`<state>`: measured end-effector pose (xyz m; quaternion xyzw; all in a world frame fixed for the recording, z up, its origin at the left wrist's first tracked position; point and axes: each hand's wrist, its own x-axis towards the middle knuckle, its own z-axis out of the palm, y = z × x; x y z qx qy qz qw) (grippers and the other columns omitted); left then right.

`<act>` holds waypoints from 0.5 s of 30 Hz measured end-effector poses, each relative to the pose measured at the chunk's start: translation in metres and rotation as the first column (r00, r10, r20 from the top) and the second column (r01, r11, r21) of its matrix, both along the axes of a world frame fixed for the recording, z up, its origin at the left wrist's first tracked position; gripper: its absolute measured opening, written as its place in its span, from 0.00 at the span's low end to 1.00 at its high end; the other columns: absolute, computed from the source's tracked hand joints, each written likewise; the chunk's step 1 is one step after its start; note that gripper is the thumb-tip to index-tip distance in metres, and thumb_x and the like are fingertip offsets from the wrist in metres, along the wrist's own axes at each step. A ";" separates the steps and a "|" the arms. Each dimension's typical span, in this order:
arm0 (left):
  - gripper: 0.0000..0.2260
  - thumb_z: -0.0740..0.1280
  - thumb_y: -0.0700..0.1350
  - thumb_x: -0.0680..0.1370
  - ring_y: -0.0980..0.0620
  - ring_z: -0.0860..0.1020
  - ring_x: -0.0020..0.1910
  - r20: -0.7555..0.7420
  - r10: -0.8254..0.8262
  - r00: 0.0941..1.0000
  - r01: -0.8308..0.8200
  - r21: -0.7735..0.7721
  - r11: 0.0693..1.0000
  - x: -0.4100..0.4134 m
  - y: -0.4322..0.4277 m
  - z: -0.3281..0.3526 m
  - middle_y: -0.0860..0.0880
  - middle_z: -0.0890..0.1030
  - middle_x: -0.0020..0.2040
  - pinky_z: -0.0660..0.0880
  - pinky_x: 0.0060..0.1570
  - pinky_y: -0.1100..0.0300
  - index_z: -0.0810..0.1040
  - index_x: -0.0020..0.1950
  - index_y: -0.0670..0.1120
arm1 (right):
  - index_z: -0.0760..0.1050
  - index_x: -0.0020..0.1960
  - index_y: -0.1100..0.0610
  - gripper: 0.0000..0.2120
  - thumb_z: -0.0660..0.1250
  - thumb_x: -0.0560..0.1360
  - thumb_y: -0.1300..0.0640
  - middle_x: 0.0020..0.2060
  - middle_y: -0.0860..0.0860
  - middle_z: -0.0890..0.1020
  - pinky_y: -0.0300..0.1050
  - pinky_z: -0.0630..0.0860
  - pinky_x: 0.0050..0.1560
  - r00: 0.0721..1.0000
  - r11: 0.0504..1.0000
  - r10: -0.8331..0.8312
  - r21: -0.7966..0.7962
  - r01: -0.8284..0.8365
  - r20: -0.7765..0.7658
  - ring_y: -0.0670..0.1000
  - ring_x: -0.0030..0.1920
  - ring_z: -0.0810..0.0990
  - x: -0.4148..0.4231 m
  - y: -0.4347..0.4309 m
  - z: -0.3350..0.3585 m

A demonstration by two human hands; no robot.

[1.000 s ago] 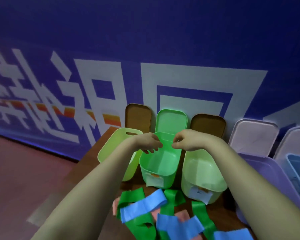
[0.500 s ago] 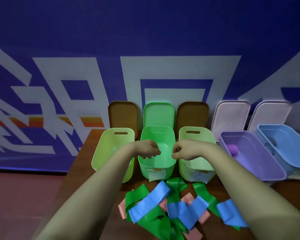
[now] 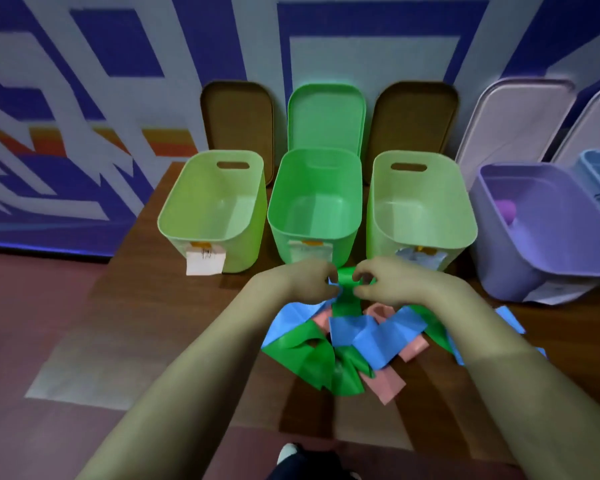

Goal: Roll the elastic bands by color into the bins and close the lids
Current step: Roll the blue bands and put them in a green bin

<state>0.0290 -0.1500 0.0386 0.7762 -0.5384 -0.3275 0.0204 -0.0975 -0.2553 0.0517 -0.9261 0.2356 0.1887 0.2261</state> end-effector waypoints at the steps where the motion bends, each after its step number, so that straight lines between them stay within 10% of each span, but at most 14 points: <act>1: 0.18 0.61 0.47 0.80 0.44 0.74 0.62 0.020 0.006 1.000 -0.005 -0.028 1.000 0.000 0.000 -0.011 0.42 0.75 0.66 0.69 0.57 0.58 0.72 0.68 0.41 | 0.71 0.67 0.57 0.19 0.63 0.78 0.51 0.61 0.55 0.77 0.45 0.73 0.49 1.000 1.000 -0.012 -0.003 0.012 0.022 0.55 0.53 0.78 -0.001 0.000 -0.010; 15: 0.16 0.61 0.51 0.79 0.45 0.75 0.60 0.375 0.050 0.926 0.110 -0.393 0.913 -0.011 0.016 -0.057 0.45 0.77 0.63 0.74 0.58 0.51 0.73 0.66 0.47 | 0.75 0.63 0.55 0.17 0.65 0.77 0.51 0.57 0.52 0.80 0.44 0.73 0.52 0.927 0.973 0.008 -0.215 0.079 0.376 0.52 0.53 0.78 -0.020 0.005 -0.072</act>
